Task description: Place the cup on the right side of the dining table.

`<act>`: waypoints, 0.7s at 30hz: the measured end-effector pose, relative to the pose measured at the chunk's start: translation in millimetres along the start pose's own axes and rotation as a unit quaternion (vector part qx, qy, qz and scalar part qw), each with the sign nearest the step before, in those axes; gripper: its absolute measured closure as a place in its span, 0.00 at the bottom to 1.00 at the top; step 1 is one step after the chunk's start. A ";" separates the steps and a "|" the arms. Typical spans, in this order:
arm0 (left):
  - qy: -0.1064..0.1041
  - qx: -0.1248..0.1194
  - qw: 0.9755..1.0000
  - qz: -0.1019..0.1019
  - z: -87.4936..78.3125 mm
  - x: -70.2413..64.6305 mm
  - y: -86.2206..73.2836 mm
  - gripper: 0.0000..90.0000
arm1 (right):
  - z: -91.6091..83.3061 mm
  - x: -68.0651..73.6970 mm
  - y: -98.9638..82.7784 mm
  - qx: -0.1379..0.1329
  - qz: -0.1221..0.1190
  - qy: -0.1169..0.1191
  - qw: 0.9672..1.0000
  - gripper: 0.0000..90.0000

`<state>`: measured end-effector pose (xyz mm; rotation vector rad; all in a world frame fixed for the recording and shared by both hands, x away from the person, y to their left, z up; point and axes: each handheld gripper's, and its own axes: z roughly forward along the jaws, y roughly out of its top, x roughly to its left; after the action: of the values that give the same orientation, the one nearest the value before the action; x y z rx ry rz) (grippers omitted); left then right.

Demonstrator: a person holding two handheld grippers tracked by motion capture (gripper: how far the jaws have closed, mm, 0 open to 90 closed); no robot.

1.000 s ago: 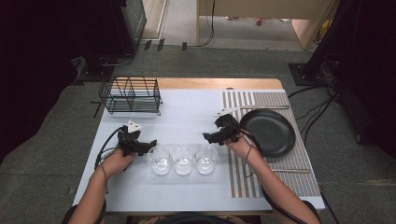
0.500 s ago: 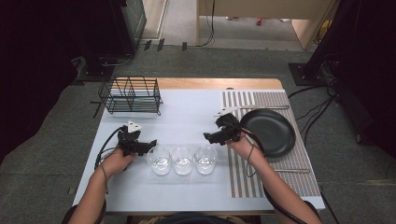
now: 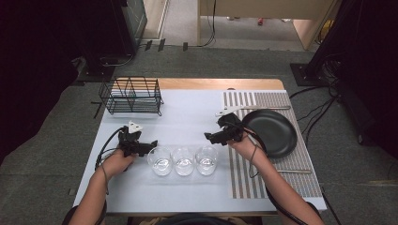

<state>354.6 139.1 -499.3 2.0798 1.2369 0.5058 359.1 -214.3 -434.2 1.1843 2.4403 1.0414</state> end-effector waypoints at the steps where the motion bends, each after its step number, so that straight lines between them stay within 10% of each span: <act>1: 0.000 0.000 1.000 0.000 0.0 0.0 0.0 0.02 | -1.0 0.7 0.5 -0.001 -0.001 0.001 1.000 0.15; 21: -0.001 0.000 1.000 0.000 0.0 0.2 0.0 0.02 | -11.5 14.7 4.9 -0.004 -0.021 0.024 0.999 0.15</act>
<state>354.7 139.3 -499.2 2.0798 1.2358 0.5045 346.9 -206.8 -421.2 1.1123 2.4847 1.0780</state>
